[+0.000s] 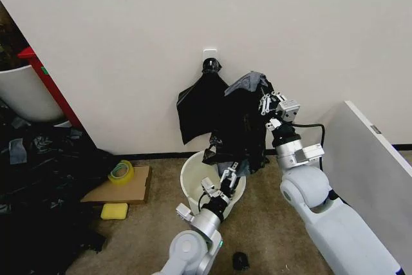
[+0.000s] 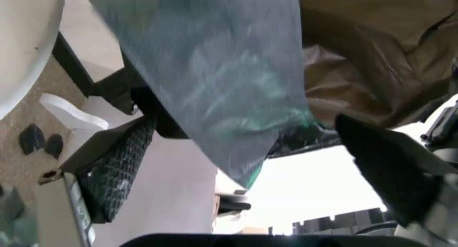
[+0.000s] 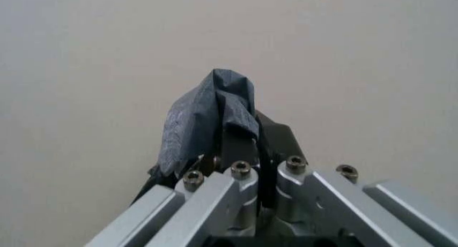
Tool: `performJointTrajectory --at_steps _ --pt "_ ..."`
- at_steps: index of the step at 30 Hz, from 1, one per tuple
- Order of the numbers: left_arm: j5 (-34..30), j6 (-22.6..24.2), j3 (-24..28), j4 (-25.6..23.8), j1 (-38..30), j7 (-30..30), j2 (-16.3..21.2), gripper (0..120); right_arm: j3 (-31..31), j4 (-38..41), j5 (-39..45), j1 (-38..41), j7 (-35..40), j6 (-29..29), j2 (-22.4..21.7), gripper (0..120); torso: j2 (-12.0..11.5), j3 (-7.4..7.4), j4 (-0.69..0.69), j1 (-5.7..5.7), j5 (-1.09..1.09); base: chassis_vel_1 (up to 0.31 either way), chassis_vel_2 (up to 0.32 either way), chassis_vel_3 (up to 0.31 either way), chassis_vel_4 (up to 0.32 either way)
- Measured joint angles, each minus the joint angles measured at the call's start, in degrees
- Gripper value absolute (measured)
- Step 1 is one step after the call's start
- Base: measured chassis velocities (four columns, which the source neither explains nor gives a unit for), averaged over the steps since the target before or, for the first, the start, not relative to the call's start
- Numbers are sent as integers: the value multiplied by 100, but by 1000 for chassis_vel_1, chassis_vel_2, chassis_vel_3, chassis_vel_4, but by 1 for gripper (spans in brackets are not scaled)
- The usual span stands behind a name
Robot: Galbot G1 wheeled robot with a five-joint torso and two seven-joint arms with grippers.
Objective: Place the garbage bag over the trash bin.
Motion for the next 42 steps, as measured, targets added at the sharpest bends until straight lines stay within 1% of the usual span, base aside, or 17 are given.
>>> performJointTrajectory --at_steps 2,6,11,16,19,20,21,23,25,26,27,30,34,36,37,40,42 --pt "14 2 -5 0 19 17 -5 91 -12 -5 -5 1 -1 1 8 0 0 0 0 0 0 0 0 0 0" --pt "53 -5 -157 -39 76 64 76 70 -20 -1 -10 6 -3 1 14 0 0 0 0 0 -1 0 0 0 0" --pt "76 -12 -237 -82 91 87 114 58 -20 26 -14 -11 -4 1 9 0 0 0 0 0 -1 0 0 0 0" --pt "238 -17 -301 -90 81 168 101 36 9 91 -32 -104 -4 1 0 0 0 0 0 0 -1 0 0 0 0" --pt "347 -32 -326 -118 60 217 137 29 44 127 -40 -181 2 2 -25 0 0 0 1 0 -1 0 0 0 0" --pt "454 -71 -349 -211 -2 249 231 20 67 186 -21 -264 30 3 -90 0 0 0 0 0 -2 0 0 0 0" --pt "454 -71 -349 -211 -2 249 231 20 67 186 -21 -264 30 3 -90 0 0 0 0 0 -2 0 0 0 0" --pt "821 -172 -379 -484 -228 304 569 7 72 388 168 -491 271 -63 -366 0 0 0 2 0 -2 0 0 0 0" --pt "963 -189 -388 -535 -302 335 659 6 72 436 200 -548 351 -103 -433 0 0 0 0 0 -2 0 0 0 0" --pt "1315 -232 -419 -602 -483 415 857 1 93 544 232 -665 564 -221 -563 0 0 0 0 0 -1 0 0 0 0" --pt "1733 -261 -486 -639 -710 473 1118 0 141 680 247 -810 867 -388 -706 0 0 0 -2 0 -3 0 0 0 0" --pt "2045 -282 -583 -667 -932 546 1405 0 195 775 248 -927 1082 -521 -797 0 0 0 -2 0 -2 0 0 0 0" --pt "2715 -348 -916 -699 -1563 1060 2284 0 307 1152 261 -1327 1601 -871 -900 0 0 0 1 0 -1 0 0 0 0" --pt "2738 -355 -921 -694 -1575 1086 2300 0 306 1162 266 -1339 1610 -879 -899 0 0 0 1 0 -1 0 0 0 0" --pt "3152 -472 -1004 -590 -1727 1539 2520 0 275 1369 349 -1531 1735 -989 -870 0 0 0 0 0 -1 0 0 0 0" --pt "3472 -557 -1040 -515 -1809 1902 2663 0 237 1500 378 -1679 1786 -1057 -836 0 0 0 0 0 -2 0 0 0 0" --pt "3918 -664 -1072 -495 -1822 2504 2894 0 179 1752 242 -2104 1779 -1092 -736 0 0 0 0 0 -1 0 0 0 0"
